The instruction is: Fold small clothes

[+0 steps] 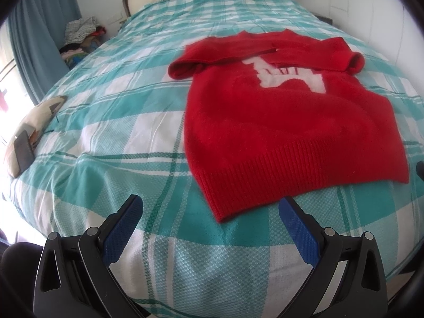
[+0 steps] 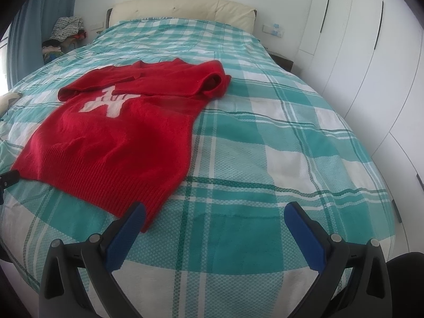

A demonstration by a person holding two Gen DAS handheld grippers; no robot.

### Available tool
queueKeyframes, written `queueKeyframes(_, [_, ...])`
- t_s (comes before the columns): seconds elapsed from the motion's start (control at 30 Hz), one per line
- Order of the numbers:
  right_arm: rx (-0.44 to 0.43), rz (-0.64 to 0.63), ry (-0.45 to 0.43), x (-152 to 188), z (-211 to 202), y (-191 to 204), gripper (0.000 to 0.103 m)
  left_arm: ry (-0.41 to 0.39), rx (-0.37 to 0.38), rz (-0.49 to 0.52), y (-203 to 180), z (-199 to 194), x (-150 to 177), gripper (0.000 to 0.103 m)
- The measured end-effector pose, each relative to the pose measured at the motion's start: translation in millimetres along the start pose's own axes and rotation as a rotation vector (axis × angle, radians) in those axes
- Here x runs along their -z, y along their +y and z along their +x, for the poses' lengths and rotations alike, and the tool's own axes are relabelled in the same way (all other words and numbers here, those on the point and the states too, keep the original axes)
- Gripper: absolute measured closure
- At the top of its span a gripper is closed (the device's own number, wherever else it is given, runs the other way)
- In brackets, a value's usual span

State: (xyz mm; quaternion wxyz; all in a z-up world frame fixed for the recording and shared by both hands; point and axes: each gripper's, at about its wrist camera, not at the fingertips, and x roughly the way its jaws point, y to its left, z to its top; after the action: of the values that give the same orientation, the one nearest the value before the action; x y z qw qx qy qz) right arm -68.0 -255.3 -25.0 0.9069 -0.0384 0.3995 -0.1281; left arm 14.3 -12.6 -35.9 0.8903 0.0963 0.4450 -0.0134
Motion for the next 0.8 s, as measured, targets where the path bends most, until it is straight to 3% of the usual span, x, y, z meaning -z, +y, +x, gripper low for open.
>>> queueKeyframes(0.23, [-0.013,-0.001,0.003,0.6,1.5,0.1,0.0,0.016,0.004,0.001,3.7,3.0,-1.3,0.0])
queueKeyframes(0.37, [-0.108,0.116,0.005,-1.3,2.0,-23.8,0.0,0.07,0.09,-0.172,45.8,17.4,-7.5,0.001])
queueKeyframes(0.47, [-0.247,0.28,0.066,1.1,15.7,-49.4,0.0,0.13,0.215,-0.27,64.5,35.6,-11.5,0.001])
queueKeyframes(0.57, [-0.474,0.457,0.152,5.0,39.9,-59.4,0.0,0.148,0.231,-0.256,55.1,46.3,-18.9,0.001])
queueKeyframes(0.63, [-0.567,0.519,0.195,3.9,54.3,-54.3,0.001,0.142,0.245,-0.223,42.1,47.7,-23.4,0.005])
queueKeyframes(0.67, [-0.575,0.52,0.201,1.4,57.7,-49.1,0.003,0.141,0.262,-0.209,35.7,47.3,-23.9,0.023])
queueKeyframes(0.7, [-0.58,0.506,0.2,-2.0,59.0,-42.6,0.012,0.151,0.289,-0.194,29.5,48.5,-23.9,0.049])
queueKeyframes(0.73, [-0.605,0.491,0.198,-5.3,60.0,-35.1,0.024,0.16,0.297,-0.175,23.5,49.6,-23.6,0.057])
queueKeyframes(0.8, [-0.661,0.47,0.219,-9.1,65.3,-18.5,0.036,0.155,0.27,-0.135,14.2,48.7,-24.6,0.097])
